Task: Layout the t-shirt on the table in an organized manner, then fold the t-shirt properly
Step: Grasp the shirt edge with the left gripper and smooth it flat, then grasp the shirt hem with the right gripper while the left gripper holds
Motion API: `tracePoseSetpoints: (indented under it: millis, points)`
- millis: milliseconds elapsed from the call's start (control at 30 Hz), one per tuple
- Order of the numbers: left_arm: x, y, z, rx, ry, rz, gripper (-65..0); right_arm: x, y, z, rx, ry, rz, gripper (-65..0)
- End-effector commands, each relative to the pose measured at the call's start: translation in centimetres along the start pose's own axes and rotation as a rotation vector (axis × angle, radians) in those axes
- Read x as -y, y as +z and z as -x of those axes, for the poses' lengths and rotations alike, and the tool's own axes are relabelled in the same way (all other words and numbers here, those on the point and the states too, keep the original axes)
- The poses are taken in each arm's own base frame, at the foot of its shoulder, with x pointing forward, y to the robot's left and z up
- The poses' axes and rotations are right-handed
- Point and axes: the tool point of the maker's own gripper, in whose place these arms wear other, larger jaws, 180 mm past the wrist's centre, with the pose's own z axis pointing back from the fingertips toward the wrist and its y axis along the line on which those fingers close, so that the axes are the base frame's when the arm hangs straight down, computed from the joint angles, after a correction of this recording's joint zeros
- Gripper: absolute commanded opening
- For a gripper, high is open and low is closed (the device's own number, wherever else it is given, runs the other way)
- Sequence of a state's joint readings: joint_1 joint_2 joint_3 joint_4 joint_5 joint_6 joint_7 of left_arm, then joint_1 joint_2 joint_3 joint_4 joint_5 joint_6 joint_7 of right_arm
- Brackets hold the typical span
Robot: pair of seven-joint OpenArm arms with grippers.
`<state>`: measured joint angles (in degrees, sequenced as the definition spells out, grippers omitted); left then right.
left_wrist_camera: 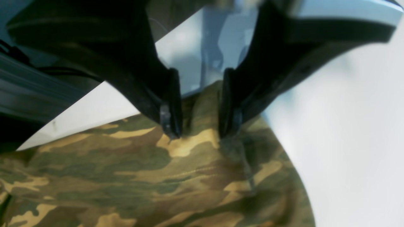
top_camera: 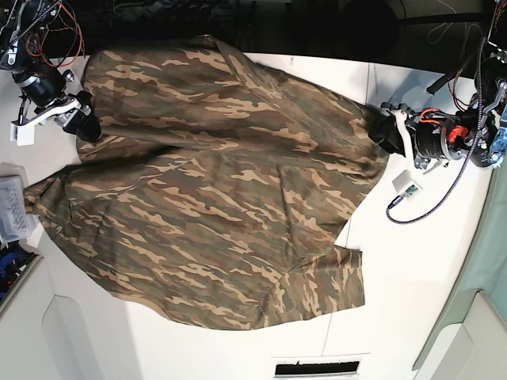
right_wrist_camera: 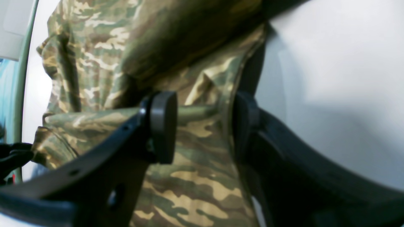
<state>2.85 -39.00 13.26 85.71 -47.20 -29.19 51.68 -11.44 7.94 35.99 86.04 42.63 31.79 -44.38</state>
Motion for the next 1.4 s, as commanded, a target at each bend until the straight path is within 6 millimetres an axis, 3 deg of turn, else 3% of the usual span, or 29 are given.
tracePoseSetpoints:
  millis: [0,133,267,333,567,733,833,967,1100,1267,1367]
  points:
    - [-0.1,0.6,-1.2,0.034,-0.023,0.008,-40.9,-0.4,0.3,-1.8,0.051,0.022,-0.016,-37.2]
    - [0.5,0.1,-1.4,0.042,-0.023,0.021,-42.3,-0.4,0.3,-1.8,0.052,0.022,-0.016,-37.2]
    - [0.3,-0.1,-1.7,0.056,-0.042,-0.001,-60.5,-0.4,0.3,-1.8,0.051,0.021,-0.016,-37.2]
    - [-0.1,-0.1,-1.8,0.061,-0.061,-0.024,-64.7,-0.4,0.3,-1.8,0.051,0.021,-0.016,-37.2]
    - [-1.9,0.2,-1.0,0.008,-0.134,-0.116,-65.0,-0.4,0.3,-1.9,0.055,0.022,-0.016,-37.2]
    - [-2.8,2.5,-1.8,0.012,-0.207,-0.158,-65.0,-0.4,0.3,-1.9,0.056,0.022,-0.016,-37.2]
    - [-2.4,4.1,-1.8,0.003,-0.290,-0.161,-65.0,-0.3,0.3,-1.9,0.055,0.024,-0.014,-37.2]
    - [-0.6,5.3,-0.3,-0.038,-0.391,-0.122,-65.0,-0.3,0.4,-2.4,0.085,0.024,-0.014,-37.2]
    - [0.9,5.7,2.7,-0.112,-0.447,-0.065,-65.0,-0.2,0.3,-2.4,0.084,0.033,-0.003,-37.2]
    - [1.5,6.4,6.6,-0.219,-0.487,-0.002,-65.0,0.1,0.3,-2.2,0.077,0.046,0.013,-37.2]
    - [1.7,6.5,7.5,-0.241,-0.487,0.009,-65.0,0.1,0.3,-2.4,0.086,0.046,0.012,-37.2]
